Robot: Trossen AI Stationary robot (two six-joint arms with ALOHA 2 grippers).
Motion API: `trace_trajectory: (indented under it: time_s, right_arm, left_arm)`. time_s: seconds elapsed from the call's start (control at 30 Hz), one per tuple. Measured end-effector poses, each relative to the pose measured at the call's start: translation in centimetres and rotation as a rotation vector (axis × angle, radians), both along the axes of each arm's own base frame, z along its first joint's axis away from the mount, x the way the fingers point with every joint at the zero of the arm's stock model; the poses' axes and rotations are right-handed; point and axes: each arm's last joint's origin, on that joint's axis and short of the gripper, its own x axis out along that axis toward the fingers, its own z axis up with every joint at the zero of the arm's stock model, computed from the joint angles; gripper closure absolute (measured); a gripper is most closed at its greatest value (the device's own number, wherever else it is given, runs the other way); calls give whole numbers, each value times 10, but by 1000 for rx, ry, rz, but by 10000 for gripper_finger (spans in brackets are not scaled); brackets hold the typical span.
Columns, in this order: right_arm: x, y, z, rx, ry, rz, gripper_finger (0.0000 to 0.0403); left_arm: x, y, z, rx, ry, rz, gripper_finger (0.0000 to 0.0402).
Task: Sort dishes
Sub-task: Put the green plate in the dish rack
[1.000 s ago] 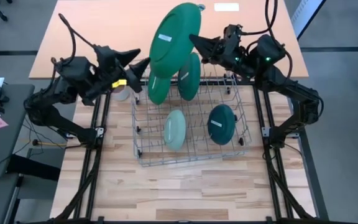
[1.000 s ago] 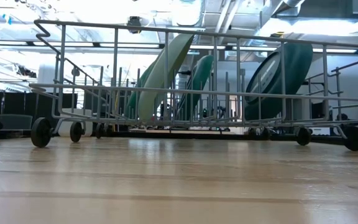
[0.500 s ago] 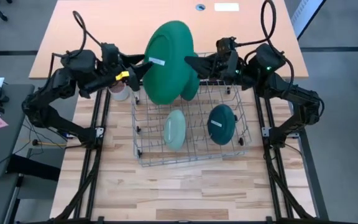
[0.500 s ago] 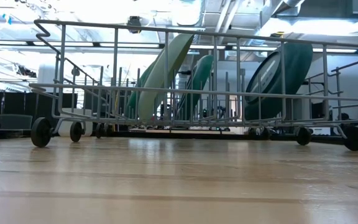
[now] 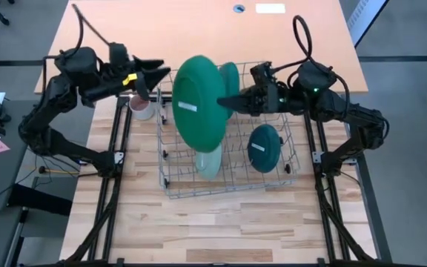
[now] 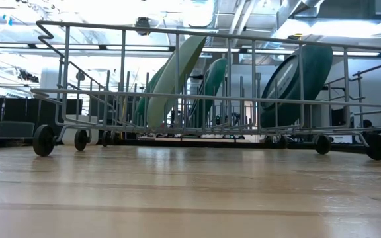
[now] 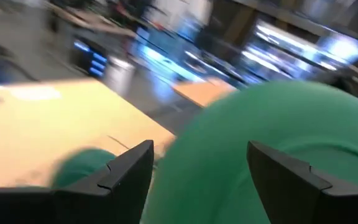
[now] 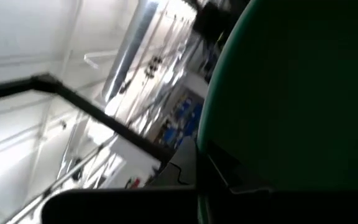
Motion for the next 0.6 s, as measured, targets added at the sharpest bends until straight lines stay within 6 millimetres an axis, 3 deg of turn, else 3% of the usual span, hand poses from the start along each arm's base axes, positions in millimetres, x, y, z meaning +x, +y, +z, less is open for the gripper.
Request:
trace_trajectory:
  time_s: [0.37,0.6]
  right_arm:
    - [-1,8,-10,-104,88,262,397]
    - [-3,11,-11,-137,92,436,397]
  left_arm:
    - [6,10,-15,-143,98,-476,151]
    - [8,16,-17,-110,119,-511,151]
